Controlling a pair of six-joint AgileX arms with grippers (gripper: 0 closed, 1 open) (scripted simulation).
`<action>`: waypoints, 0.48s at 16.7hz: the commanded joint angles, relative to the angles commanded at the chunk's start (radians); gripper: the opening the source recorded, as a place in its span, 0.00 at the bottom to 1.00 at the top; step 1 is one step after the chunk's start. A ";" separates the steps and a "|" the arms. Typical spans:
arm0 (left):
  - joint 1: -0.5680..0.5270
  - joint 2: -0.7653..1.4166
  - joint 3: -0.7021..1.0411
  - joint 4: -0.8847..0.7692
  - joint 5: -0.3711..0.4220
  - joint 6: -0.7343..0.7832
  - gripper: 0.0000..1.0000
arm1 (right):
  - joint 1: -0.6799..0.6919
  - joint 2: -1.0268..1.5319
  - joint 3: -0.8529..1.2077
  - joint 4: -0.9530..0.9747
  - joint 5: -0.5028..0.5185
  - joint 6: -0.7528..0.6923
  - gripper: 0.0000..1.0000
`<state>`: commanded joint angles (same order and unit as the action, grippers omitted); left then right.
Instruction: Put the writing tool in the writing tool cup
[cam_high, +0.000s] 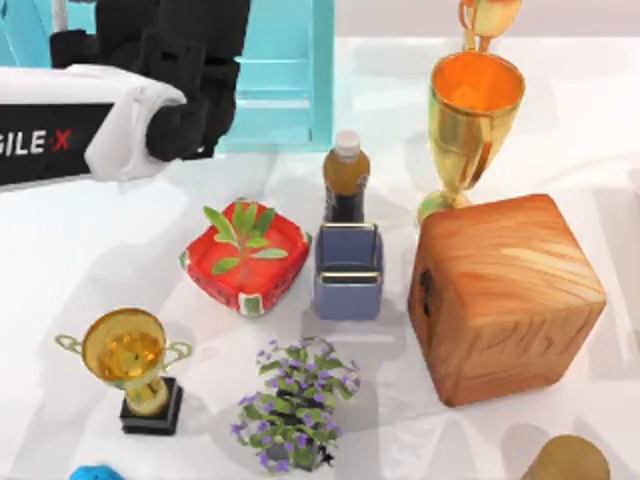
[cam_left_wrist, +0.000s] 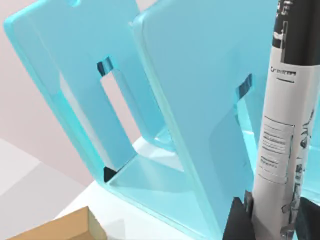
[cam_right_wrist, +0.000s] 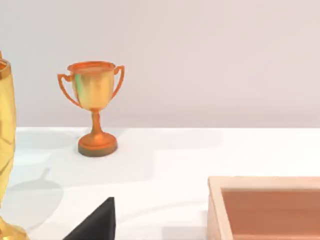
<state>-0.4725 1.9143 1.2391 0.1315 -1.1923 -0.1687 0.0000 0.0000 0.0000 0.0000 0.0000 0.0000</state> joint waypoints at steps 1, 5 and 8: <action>-0.097 0.028 0.006 0.079 -0.079 0.004 0.00 | 0.000 0.000 0.000 0.000 0.000 0.000 1.00; -0.440 0.131 0.028 0.359 -0.317 0.017 0.00 | 0.000 0.000 0.000 0.000 0.000 0.000 1.00; -0.599 0.177 0.035 0.499 -0.406 0.022 0.00 | 0.000 0.000 0.000 0.000 0.000 0.000 1.00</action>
<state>-1.0711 2.0909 1.2738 0.6308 -1.5988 -0.1468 0.0000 0.0000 0.0000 0.0000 0.0000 0.0000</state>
